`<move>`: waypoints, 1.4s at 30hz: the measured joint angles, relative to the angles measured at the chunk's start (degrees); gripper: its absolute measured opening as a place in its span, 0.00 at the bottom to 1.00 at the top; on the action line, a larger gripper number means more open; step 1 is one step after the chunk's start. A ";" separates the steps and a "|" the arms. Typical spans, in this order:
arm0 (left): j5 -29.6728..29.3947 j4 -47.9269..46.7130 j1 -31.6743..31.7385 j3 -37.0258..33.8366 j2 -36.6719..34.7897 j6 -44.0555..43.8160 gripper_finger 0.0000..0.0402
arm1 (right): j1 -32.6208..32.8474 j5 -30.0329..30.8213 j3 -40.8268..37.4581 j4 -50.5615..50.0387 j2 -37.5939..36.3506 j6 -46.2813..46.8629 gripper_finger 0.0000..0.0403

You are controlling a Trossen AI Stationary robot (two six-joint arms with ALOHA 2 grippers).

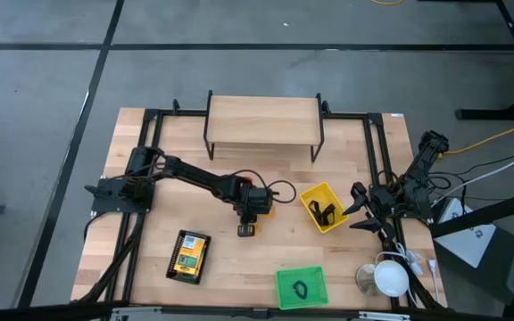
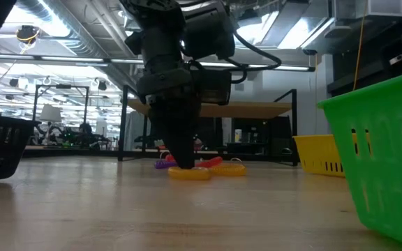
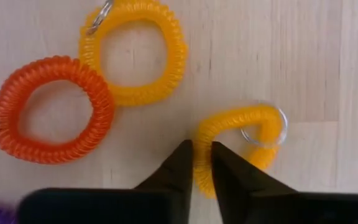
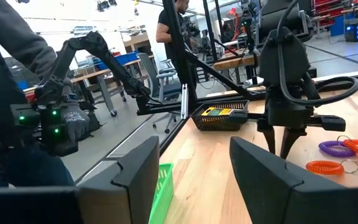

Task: Pick & Place Office Desk Supplies
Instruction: Put the yellow spring keychain into the green basket

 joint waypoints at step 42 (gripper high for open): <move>20.83 33.03 1.08 15.23 6.88 -12.67 0.01 | -0.49 1.07 0.02 0.00 0.00 -1.73 0.49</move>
